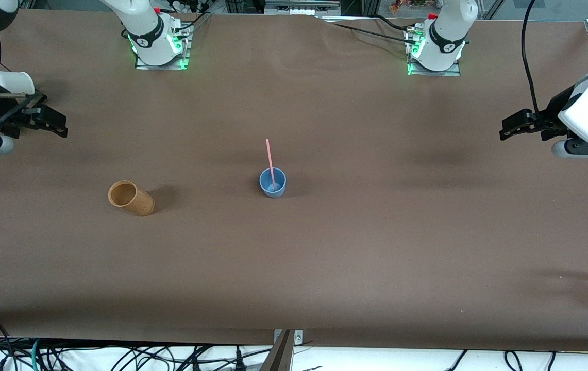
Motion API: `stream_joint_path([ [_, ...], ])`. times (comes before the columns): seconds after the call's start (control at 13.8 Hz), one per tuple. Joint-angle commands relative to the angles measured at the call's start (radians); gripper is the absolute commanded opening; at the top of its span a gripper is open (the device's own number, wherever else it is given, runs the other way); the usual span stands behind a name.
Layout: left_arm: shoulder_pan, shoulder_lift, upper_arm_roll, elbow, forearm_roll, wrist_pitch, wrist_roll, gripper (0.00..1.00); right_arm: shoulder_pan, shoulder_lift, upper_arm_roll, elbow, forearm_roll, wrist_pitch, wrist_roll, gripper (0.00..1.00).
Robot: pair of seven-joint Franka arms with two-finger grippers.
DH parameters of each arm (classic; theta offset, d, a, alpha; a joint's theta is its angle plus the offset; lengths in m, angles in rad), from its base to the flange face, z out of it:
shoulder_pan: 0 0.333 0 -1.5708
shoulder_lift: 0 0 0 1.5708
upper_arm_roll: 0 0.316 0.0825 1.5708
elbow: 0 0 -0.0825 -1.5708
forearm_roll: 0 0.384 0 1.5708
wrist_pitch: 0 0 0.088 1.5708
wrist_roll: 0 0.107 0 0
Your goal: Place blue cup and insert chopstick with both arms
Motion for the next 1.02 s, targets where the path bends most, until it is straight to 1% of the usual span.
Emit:
stream_joint_path([
  [0.0,0.009,0.006,-0.006,0.01,0.011,0.006,0.028,1.0,-0.097,-0.133,0.052,-0.193,0.076,0.097,-0.021,1.0],
  [0.07,0.009,0.006,-0.006,0.01,0.009,0.004,0.028,1.0,-0.106,-0.132,0.047,-0.193,0.095,0.088,-0.069,1.0],
  [0.15,0.009,0.006,-0.006,0.01,0.009,0.004,0.028,1.0,-0.106,-0.13,0.047,-0.196,0.093,0.094,-0.093,1.0],
  [0.22,0.009,0.006,-0.005,0.01,0.009,0.004,0.028,1.0,-0.103,-0.118,0.046,-0.19,0.091,0.088,-0.093,1.0],
  [0.36,0.009,0.006,-0.006,0.01,0.009,0.004,0.028,1.0,-0.105,-0.12,0.016,-0.199,0.091,0.087,-0.098,1.0],
  [0.65,0.009,0.006,-0.006,0.01,0.009,0.004,0.028,1.0,-0.112,-0.091,0.009,-0.178,0.085,0.085,-0.108,1.0],
  [0.94,0.009,0.006,-0.005,0.01,0.008,0.004,0.028,1.0,-0.109,-0.087,0.006,-0.174,0.085,0.064,-0.107,1.0],
])
